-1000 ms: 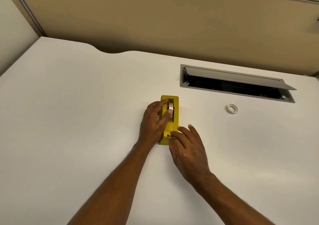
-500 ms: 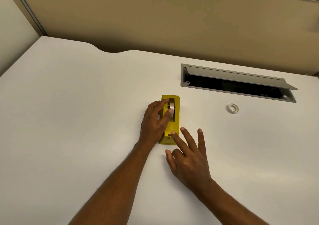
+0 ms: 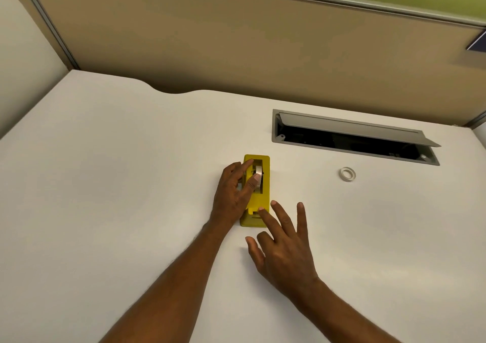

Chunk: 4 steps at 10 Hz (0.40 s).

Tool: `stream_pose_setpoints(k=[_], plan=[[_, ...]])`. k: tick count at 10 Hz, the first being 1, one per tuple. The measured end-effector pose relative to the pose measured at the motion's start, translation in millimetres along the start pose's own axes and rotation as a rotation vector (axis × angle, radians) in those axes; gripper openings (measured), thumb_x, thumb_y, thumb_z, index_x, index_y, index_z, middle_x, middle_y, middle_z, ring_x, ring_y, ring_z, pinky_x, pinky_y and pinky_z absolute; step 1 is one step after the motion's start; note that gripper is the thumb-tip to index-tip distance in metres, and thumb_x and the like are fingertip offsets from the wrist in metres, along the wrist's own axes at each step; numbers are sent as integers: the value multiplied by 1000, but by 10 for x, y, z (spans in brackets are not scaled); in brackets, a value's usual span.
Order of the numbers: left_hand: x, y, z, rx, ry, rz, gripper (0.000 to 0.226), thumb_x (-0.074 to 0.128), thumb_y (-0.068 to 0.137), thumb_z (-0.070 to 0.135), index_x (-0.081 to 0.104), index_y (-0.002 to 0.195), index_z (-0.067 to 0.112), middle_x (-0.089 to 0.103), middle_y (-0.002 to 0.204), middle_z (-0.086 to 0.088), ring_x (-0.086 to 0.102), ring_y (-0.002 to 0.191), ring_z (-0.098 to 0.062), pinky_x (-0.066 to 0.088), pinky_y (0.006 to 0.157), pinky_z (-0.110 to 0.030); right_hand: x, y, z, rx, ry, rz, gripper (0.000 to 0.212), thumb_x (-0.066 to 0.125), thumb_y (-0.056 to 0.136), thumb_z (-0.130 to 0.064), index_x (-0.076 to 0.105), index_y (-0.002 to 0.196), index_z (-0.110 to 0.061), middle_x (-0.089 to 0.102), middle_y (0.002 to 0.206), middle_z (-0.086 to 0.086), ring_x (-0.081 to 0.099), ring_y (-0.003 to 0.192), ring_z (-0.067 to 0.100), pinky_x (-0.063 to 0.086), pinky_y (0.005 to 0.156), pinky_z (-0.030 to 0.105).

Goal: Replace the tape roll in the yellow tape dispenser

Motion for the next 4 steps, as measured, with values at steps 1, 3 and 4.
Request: stream_pose_setpoints(k=[1,3,4], plan=[[-18,7,20,-6,-5,-10,57,47,87,53,43,137,28,41,145,-5,43,130,-22,40,100,-33,-13,31,9,8,-2,2,41,47,93,-41,72,72,-15,69,118,9,52,125,30,21,110,63],[-96,-36,82,27,-56,75,50,42,93,48,43,138,25,49,139,-4,48,125,-20,43,100,-31,-2,27,81,-9,31,21,40,47,92,-43,73,78,-16,71,113,7,58,118,27,29,109,58],[-160,-137,98,20,-34,113,49,41,93,48,42,138,27,48,141,-1,48,126,-19,45,103,-37,-19,-17,175,41,127,42,35,50,91,-42,71,87,-15,72,108,7,63,110,25,37,106,52]])
Point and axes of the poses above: each hand's wrist, its own y-axis towards the middle knuckle, its own x-axis out of the palm, z = x × y, the point moved 1 cm from there along y, towards the middle knuckle
